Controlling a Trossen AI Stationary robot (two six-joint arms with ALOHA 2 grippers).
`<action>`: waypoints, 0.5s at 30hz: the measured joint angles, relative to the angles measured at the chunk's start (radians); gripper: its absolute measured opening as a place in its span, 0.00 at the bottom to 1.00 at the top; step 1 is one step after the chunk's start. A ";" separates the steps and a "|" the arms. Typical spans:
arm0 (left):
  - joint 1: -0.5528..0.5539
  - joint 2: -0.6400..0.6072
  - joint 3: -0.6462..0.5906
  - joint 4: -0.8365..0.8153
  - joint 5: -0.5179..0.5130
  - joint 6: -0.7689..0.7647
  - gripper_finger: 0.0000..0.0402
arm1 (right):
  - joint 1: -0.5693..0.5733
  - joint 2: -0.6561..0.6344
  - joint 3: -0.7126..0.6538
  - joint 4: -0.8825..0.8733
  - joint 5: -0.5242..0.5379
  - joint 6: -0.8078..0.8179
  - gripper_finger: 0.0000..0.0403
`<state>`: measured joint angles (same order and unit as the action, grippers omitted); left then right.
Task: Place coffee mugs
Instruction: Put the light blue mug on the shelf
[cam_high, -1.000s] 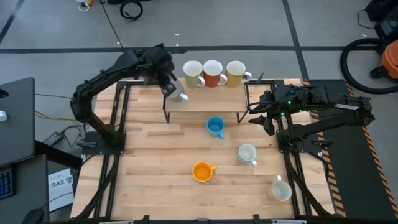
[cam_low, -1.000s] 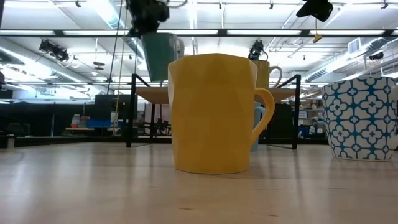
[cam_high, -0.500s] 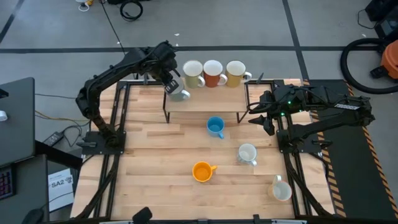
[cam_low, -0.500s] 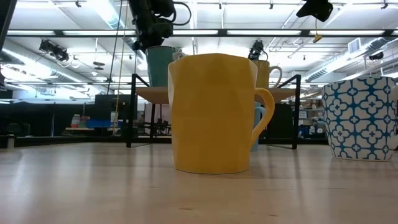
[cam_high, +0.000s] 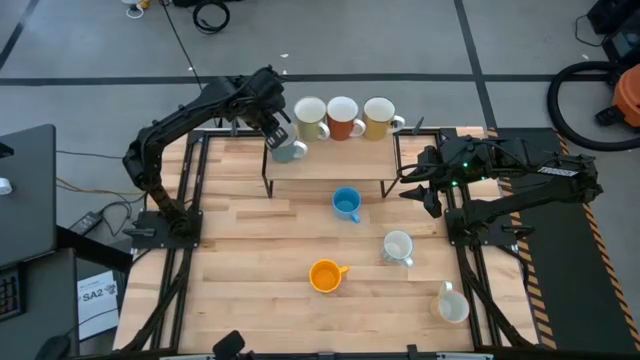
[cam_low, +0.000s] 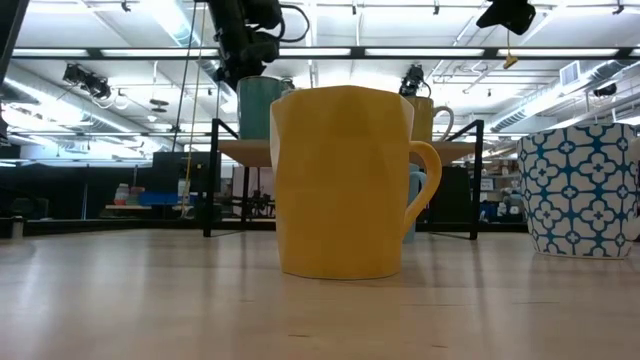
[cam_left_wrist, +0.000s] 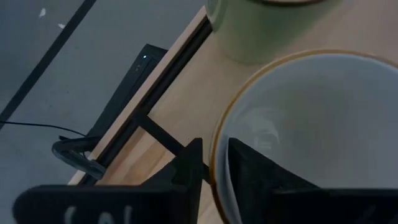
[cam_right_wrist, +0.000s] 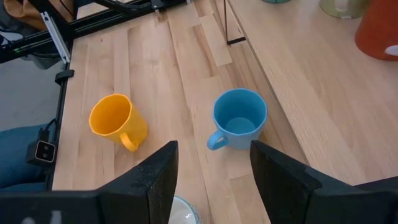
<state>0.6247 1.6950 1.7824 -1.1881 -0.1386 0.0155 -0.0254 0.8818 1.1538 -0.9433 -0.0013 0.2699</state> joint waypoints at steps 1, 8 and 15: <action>0.000 0.000 0.000 0.000 -0.006 0.000 0.23 | 0.000 0.000 0.000 0.000 0.000 0.000 0.51; 0.000 0.000 0.000 0.001 -0.020 0.000 0.36 | 0.000 0.000 0.000 0.000 0.000 0.000 0.51; 0.001 0.000 0.000 0.000 -0.019 -0.004 0.41 | 0.000 0.000 0.000 0.000 0.000 0.000 0.51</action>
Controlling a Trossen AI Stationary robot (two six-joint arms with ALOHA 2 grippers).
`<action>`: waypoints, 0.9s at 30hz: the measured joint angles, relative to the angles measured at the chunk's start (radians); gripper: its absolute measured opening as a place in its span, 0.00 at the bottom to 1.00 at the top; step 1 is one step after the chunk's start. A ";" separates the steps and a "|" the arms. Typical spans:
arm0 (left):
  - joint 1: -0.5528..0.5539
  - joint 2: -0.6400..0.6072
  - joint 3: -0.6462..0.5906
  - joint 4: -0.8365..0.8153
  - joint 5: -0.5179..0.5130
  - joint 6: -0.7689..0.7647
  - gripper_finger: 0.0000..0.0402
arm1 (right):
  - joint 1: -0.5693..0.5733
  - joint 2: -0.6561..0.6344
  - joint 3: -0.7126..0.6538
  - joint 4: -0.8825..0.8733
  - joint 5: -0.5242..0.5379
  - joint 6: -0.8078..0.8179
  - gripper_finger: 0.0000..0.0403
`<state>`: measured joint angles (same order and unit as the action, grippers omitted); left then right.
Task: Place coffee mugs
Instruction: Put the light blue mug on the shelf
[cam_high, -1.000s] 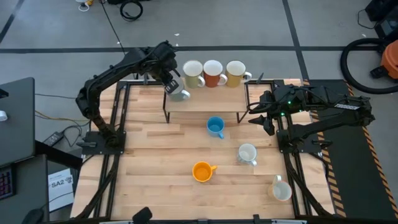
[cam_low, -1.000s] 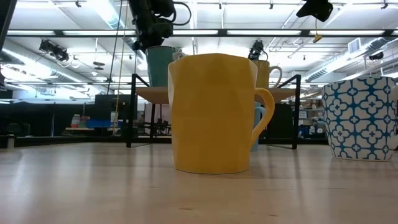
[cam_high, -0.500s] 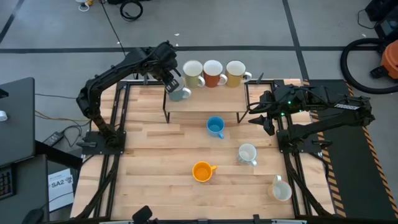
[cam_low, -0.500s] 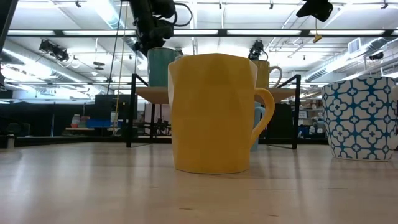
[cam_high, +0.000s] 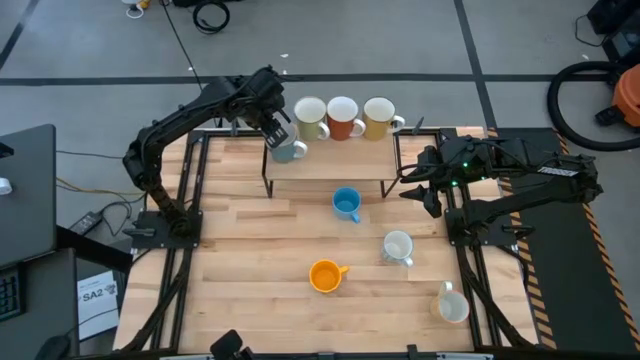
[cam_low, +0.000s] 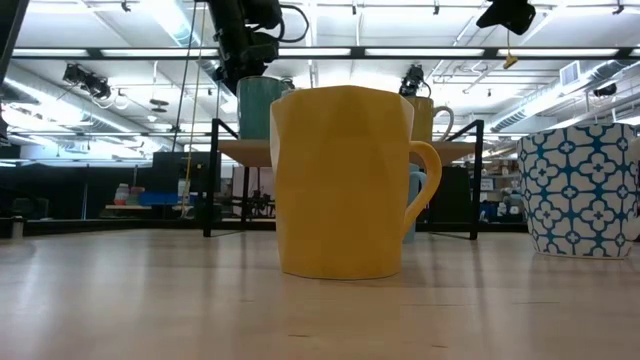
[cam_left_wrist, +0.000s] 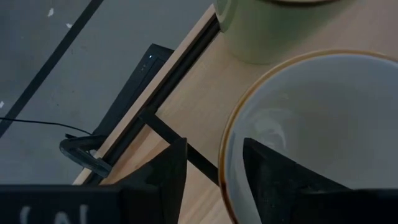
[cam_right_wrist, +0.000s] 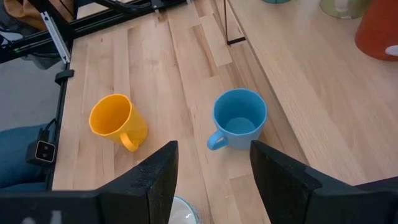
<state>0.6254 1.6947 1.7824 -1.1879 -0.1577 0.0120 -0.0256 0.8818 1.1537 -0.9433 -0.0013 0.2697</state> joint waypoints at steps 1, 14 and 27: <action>0.000 0.000 0.000 0.000 0.000 0.000 0.41 | 0.000 0.000 0.000 0.000 0.000 0.000 0.51; 0.000 -0.053 0.000 -0.009 0.005 -0.001 0.41 | 0.000 0.000 0.000 0.000 0.000 0.000 0.51; -0.111 -0.216 0.000 -0.010 0.084 -0.122 0.41 | 0.000 0.000 0.000 0.000 0.000 0.000 0.51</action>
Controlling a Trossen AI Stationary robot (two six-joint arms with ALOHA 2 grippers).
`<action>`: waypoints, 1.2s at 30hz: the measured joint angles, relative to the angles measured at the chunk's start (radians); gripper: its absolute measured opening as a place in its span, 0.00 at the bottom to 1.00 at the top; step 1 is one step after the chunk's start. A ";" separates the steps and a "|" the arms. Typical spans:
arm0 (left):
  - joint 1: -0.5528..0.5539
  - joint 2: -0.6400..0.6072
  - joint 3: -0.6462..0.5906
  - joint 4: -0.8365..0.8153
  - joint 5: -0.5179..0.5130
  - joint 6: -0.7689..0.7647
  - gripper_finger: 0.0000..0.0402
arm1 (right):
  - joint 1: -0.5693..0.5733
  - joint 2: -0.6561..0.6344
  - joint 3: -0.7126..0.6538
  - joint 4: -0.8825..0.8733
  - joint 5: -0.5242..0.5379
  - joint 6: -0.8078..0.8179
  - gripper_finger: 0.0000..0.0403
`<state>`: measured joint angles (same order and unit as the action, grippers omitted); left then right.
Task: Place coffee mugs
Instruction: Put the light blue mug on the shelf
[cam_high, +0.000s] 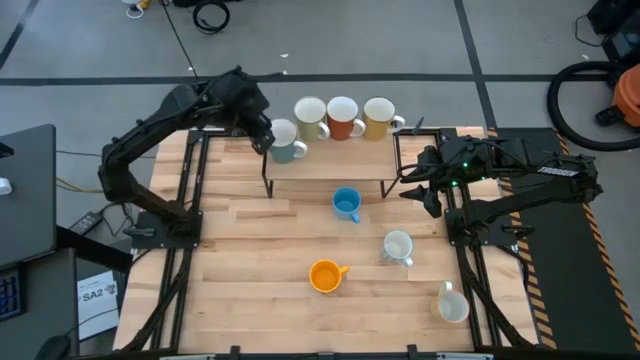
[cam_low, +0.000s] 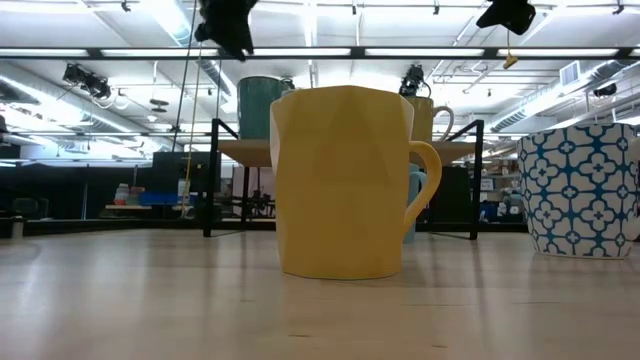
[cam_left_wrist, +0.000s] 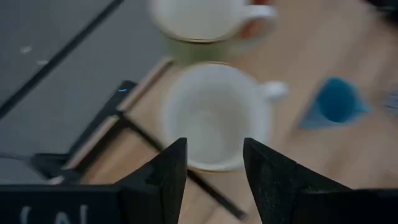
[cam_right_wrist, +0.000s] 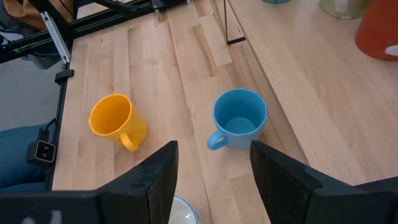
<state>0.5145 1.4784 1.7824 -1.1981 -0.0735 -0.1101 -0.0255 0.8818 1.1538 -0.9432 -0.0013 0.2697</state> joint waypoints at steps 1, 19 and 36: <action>-0.024 -0.005 0.000 -0.004 0.016 -0.020 0.41 | 0.000 0.000 0.000 0.000 0.000 0.000 0.51; -0.476 -0.005 -0.208 0.113 -0.122 -0.175 0.41 | 0.000 0.000 0.000 0.000 0.000 0.000 0.51; -0.373 -0.004 -0.391 0.321 -0.266 -0.156 0.41 | 0.000 0.000 0.000 0.000 0.000 0.000 0.51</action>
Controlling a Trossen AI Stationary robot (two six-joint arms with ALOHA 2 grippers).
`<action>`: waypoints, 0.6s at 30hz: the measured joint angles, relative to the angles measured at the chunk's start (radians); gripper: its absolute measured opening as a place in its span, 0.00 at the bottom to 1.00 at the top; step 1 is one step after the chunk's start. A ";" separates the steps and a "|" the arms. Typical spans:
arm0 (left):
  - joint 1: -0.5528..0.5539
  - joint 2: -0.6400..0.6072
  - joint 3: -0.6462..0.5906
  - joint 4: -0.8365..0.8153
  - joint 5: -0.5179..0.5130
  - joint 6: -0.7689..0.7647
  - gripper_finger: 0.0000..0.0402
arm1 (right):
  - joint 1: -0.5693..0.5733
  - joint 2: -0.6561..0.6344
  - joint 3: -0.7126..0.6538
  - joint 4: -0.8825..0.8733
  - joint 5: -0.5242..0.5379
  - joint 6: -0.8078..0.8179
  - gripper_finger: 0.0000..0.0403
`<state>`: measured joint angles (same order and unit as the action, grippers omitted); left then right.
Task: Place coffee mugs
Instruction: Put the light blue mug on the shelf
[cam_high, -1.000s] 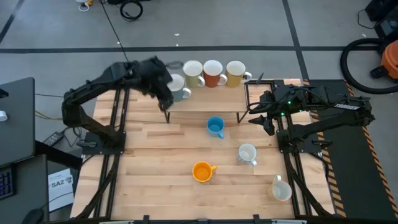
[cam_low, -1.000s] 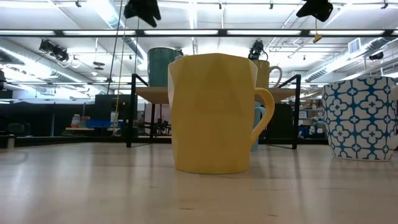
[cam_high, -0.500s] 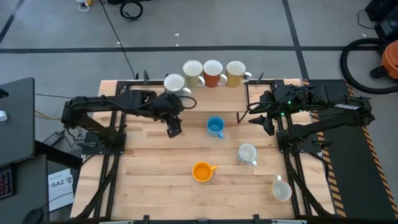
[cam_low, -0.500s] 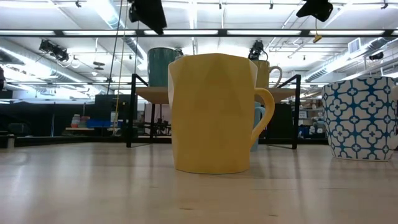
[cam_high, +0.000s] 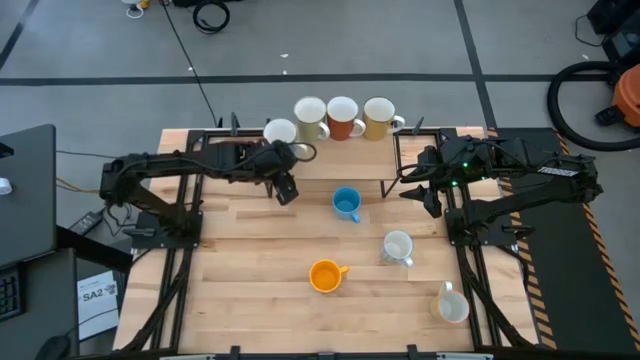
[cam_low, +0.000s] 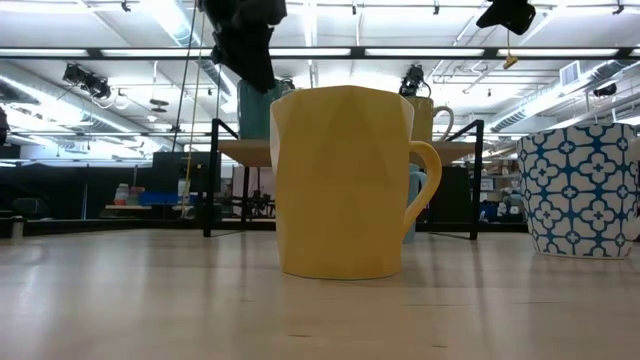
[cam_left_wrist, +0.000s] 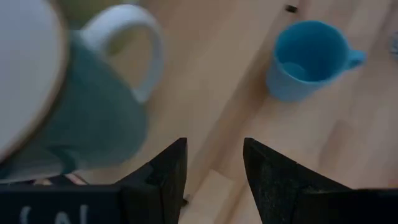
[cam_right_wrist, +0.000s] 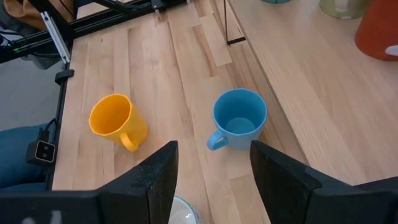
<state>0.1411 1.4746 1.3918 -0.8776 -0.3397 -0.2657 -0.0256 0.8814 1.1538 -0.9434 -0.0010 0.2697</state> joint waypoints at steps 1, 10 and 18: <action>0.012 0.000 0.000 0.000 -0.001 0.000 0.41 | 0.000 0.000 0.000 0.000 0.000 0.000 0.51; 0.102 0.000 0.000 0.004 -0.001 0.021 0.41 | 0.000 0.000 0.000 0.000 0.000 0.000 0.51; 0.157 0.000 -0.001 0.048 0.000 0.026 0.41 | 0.000 0.000 0.000 0.000 0.000 0.000 0.51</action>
<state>0.2976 1.4746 1.3911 -0.8294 -0.3397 -0.2394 -0.0255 0.8814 1.1538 -0.9434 -0.0010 0.2695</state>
